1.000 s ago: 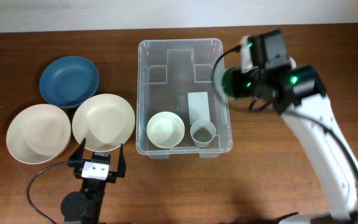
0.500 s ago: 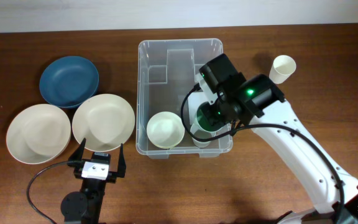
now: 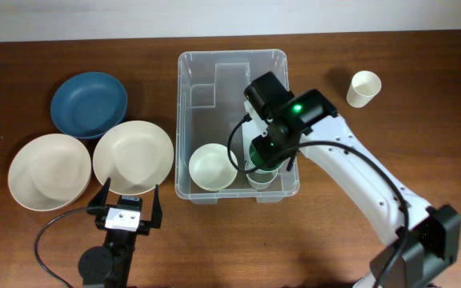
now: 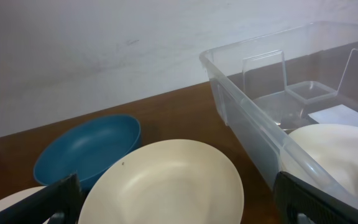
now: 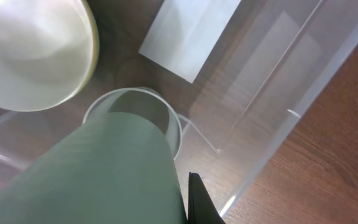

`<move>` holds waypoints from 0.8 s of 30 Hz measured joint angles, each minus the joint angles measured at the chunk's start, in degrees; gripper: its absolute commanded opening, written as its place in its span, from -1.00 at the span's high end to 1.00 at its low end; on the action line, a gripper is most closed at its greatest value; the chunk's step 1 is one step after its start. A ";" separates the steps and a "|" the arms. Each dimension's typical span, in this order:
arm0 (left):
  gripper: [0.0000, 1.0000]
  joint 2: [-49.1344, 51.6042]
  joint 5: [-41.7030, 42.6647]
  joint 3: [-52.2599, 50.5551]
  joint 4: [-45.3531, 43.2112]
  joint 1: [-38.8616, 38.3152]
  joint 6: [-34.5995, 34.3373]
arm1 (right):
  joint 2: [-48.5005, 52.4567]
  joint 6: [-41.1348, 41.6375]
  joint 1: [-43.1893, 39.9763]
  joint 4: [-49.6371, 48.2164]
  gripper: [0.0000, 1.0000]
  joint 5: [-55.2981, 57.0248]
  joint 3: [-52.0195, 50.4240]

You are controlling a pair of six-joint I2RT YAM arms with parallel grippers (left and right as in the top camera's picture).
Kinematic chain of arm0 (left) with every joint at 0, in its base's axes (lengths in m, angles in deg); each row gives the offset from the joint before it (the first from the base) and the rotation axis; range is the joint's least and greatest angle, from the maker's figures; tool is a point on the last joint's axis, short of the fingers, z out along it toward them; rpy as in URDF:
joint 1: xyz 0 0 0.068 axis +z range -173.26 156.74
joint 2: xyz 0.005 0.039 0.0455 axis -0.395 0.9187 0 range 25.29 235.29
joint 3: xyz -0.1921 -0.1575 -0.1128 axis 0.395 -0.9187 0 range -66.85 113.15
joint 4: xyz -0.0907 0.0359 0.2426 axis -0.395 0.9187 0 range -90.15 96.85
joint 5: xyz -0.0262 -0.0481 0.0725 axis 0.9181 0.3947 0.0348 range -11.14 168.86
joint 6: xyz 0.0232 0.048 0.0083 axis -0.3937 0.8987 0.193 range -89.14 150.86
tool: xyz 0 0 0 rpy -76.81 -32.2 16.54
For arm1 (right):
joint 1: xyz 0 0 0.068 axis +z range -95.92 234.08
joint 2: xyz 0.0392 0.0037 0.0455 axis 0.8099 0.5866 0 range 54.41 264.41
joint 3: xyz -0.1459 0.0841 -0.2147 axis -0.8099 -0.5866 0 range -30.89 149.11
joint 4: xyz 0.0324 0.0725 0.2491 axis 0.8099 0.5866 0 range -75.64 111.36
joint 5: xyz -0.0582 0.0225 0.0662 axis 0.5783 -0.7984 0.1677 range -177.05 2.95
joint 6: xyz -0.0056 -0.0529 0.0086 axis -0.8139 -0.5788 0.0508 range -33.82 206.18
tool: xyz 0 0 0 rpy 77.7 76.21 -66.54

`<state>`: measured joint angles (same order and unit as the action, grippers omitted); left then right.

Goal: Pack container
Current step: 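Grasp the mint-green cup and drop it into the white cup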

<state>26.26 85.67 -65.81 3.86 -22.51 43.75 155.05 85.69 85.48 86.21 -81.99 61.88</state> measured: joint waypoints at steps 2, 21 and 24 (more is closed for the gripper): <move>-0.99 0.00 0.00 0.00 0.00 0.00 0.00 | 0.74 0.02 0.00 0.00 0.92 0.07 0.00; -0.99 0.00 0.00 0.00 0.00 0.00 0.02 | 1.38 0.04 0.00 0.85 0.92 0.24 0.00; -0.99 0.00 0.00 0.00 0.00 0.00 0.00 | 1.38 0.02 0.00 1.38 0.50 0.26 0.00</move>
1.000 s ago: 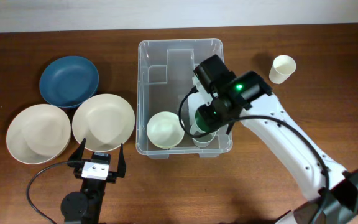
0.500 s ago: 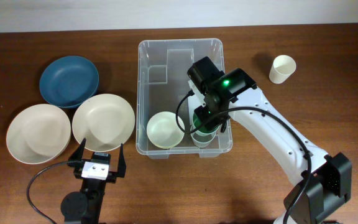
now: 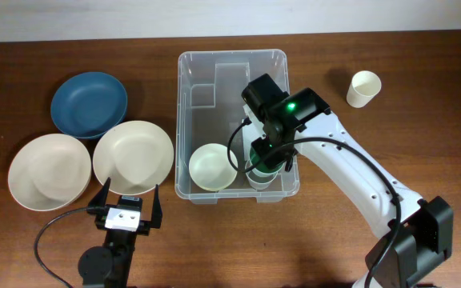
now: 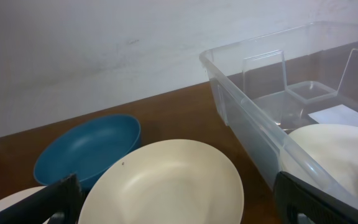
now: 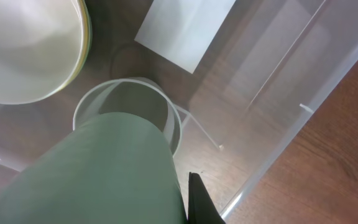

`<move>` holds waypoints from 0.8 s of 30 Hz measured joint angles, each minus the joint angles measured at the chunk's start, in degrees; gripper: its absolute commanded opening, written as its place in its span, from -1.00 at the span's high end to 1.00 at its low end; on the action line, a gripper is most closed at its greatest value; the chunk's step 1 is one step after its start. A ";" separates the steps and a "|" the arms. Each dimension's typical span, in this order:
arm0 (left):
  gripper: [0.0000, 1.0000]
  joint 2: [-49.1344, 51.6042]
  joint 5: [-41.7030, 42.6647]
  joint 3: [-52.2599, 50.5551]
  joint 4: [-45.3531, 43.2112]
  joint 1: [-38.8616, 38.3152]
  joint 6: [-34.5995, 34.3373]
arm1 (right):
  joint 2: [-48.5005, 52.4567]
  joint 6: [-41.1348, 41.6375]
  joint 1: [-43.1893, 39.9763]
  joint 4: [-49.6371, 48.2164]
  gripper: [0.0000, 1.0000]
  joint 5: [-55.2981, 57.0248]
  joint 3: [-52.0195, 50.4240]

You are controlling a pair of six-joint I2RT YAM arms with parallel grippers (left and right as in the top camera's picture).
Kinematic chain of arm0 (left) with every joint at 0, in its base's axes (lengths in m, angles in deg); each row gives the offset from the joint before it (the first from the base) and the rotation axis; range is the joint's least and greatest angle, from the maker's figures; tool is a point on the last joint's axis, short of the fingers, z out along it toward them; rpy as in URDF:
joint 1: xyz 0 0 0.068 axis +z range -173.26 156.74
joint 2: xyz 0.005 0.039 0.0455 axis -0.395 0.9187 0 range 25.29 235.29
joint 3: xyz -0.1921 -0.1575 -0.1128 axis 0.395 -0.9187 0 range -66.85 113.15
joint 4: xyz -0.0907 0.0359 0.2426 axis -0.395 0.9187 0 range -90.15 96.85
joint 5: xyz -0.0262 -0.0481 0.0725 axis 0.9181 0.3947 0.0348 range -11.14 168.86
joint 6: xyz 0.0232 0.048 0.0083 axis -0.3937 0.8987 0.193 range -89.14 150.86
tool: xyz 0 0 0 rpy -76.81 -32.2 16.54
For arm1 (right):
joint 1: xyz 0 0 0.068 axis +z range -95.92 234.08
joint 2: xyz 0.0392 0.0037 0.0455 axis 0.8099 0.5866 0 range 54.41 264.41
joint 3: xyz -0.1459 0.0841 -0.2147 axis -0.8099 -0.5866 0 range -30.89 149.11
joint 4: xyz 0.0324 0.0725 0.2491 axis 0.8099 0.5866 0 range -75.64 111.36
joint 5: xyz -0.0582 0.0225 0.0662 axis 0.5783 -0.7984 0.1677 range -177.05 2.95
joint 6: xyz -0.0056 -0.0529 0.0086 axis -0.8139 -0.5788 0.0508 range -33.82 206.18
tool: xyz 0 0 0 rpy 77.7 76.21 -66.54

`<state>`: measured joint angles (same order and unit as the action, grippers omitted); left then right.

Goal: Pack container
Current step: 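Grasp the mint-green cup and drop it into the white cup, then move the right gripper to the last white cup and grasp it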

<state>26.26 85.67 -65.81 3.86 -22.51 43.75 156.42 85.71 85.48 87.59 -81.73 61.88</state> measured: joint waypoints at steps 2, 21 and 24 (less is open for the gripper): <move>-0.99 0.00 0.00 0.00 0.00 0.00 0.02 | 0.00 -0.02 0.00 0.02 0.32 0.11 0.00; -0.99 0.00 0.00 0.00 0.00 0.00 0.02 | 0.04 4.68 -0.98 -4.94 0.01 8.04 9.84; -0.99 0.00 0.00 0.00 0.00 0.00 0.02 | -0.24 7.10 -4.09 -4.96 -0.06 9.27 14.01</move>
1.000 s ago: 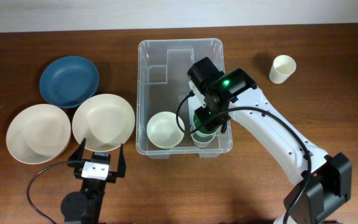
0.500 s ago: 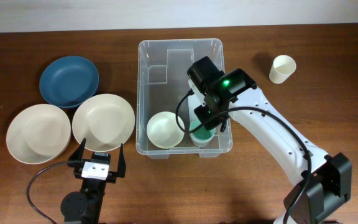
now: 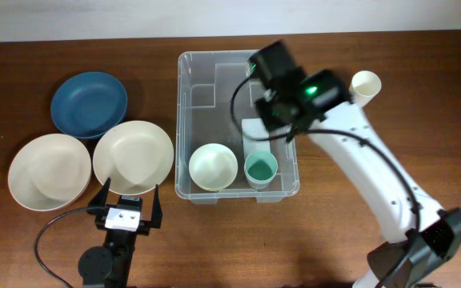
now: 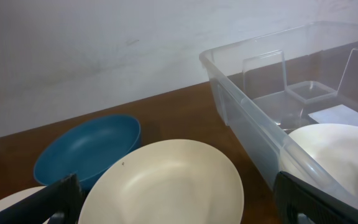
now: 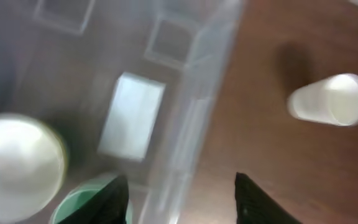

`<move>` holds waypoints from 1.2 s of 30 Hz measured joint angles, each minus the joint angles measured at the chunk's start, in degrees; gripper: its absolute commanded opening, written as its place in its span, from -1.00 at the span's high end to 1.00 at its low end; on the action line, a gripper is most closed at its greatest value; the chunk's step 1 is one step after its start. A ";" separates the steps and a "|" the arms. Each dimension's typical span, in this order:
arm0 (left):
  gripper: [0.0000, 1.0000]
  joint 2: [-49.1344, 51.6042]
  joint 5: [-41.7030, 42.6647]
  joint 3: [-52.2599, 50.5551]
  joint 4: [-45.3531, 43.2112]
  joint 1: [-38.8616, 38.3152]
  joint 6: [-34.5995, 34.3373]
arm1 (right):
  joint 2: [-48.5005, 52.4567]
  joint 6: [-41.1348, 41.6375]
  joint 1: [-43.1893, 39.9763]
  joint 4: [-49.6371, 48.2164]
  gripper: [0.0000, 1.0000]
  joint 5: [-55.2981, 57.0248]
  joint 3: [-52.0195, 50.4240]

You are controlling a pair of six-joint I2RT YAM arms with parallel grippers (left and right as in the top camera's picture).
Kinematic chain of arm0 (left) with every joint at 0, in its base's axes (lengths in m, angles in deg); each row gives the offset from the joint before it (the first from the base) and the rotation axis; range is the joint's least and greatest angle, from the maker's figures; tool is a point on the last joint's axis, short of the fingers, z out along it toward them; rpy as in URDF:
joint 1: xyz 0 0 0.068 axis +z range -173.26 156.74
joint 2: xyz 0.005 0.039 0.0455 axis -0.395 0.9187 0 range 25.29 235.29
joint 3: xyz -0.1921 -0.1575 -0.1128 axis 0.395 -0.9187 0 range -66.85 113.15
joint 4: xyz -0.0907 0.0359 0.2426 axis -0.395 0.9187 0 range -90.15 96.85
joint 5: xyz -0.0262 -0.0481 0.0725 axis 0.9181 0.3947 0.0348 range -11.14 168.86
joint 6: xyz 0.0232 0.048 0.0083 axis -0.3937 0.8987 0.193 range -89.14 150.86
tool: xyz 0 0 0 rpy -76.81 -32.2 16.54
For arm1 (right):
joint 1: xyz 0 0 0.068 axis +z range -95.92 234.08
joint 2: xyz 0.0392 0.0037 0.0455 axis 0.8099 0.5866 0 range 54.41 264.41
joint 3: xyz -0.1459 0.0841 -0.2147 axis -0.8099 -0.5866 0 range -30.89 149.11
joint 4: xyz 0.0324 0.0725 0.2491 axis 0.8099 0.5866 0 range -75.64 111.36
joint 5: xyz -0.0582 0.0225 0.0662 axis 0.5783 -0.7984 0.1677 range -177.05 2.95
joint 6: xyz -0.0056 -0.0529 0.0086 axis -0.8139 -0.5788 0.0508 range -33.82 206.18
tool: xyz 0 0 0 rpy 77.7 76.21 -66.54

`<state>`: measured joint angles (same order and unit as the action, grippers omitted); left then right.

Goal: Pack container
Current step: 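Move the right gripper to the last white cup and grasp it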

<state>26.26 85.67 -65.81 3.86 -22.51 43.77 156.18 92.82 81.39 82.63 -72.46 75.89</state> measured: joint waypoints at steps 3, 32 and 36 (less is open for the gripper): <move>-0.99 0.00 0.00 0.00 0.00 0.00 -0.02 | -0.48 2.36 -5.44 -0.28 -0.11 0.79 2.38; -0.99 0.00 0.00 0.00 0.00 0.00 -0.02 | 16.74 5.14 -42.32 -12.50 -0.22 -16.33 2.97; -0.99 0.00 0.00 0.00 0.00 0.00 -0.02 | 20.06 4.92 -42.25 -14.62 -0.22 -16.70 2.97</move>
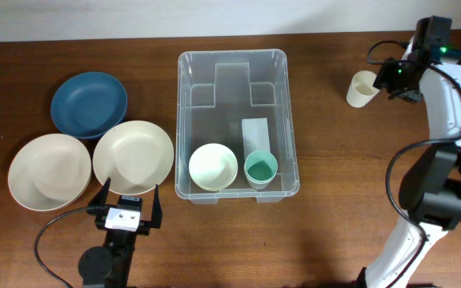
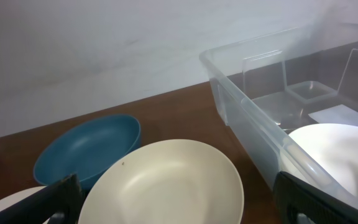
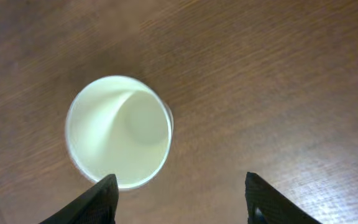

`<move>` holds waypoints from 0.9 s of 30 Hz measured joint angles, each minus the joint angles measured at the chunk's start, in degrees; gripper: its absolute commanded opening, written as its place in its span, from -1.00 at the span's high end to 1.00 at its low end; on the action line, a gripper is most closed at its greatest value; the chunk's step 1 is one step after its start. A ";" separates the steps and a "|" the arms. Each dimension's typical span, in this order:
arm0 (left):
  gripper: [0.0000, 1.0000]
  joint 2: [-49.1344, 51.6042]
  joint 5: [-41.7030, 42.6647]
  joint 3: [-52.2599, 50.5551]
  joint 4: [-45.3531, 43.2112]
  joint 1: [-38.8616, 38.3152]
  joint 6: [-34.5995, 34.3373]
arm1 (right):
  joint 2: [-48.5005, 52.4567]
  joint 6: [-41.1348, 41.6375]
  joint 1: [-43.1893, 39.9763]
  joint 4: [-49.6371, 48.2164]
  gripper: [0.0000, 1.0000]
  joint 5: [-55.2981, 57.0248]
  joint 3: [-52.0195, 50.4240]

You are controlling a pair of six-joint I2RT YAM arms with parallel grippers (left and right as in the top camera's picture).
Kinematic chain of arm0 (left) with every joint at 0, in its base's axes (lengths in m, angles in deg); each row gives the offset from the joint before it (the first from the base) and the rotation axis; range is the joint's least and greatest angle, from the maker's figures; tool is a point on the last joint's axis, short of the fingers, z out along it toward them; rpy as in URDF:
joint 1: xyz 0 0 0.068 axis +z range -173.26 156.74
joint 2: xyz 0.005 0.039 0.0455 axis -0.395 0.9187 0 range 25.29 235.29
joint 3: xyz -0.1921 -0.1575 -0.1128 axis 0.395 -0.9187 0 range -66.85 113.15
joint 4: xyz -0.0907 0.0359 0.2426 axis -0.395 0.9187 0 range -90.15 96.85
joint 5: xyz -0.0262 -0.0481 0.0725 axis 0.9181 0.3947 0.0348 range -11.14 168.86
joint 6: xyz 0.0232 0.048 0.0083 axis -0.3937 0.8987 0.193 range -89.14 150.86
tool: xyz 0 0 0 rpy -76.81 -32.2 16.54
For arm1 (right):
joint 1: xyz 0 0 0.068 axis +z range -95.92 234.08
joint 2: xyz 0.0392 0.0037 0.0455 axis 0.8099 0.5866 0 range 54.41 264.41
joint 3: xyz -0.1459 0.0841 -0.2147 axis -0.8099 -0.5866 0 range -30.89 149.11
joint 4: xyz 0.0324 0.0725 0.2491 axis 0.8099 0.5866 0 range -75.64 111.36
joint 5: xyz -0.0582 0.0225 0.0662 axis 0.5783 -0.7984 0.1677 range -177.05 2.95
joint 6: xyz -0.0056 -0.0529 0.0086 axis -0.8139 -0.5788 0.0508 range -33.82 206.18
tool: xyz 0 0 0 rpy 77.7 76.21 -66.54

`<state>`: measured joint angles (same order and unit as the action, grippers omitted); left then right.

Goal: Pack container
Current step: 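Move the right gripper to the last white cup and grasp it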

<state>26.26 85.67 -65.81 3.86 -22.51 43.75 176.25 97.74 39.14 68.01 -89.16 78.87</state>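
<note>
The clear plastic container (image 1: 188,88) stands mid-table and holds a cream bowl (image 1: 213,166) and a green cup (image 1: 261,168) at its near end. A cream cup (image 1: 363,88) (image 3: 118,130) stands upright on the table at the far right. My right gripper (image 3: 176,199) hovers open just above and beside that cup, empty. Left of the container lie a blue plate (image 1: 89,104) and two cream plates (image 1: 133,156) (image 1: 49,171). My left gripper (image 2: 173,202) rests open at the table's near edge, facing the nearer cream plate (image 2: 166,180).
A white card (image 1: 254,132) lies flat inside the container, and moulded dividers (image 1: 233,80) stand at its far end. The right arm (image 1: 446,104) runs along the table's right edge. Bare wood surrounds the cream cup.
My right gripper has moved from above the container's far end to the far right, over the cream cup. It stays open and empty. The left gripper has not moved.
My right gripper was shut on the green cup, holding it low in the container's near right corner beside the cream bowl, at the two oldest moments. Then the cup stood free there and the gripper was above the container, open. Now it is over the cream cup.
</note>
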 measured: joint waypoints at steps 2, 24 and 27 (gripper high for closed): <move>-0.99 0.00 0.00 0.00 0.00 0.00 0.00 | 1.68 -0.02 0.00 -0.81 -0.21 -0.42 0.00; -0.99 0.00 0.00 0.00 0.00 0.00 0.02 | 9.81 -1.95 0.68 -5.77 0.85 -5.70 0.00; -0.99 0.00 0.00 0.00 0.00 0.00 0.02 | 9.81 -2.23 0.68 -5.75 0.92 -5.84 0.00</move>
<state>26.26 85.67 -65.81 3.86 -22.51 43.77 186.06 95.51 39.82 62.26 -94.99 78.87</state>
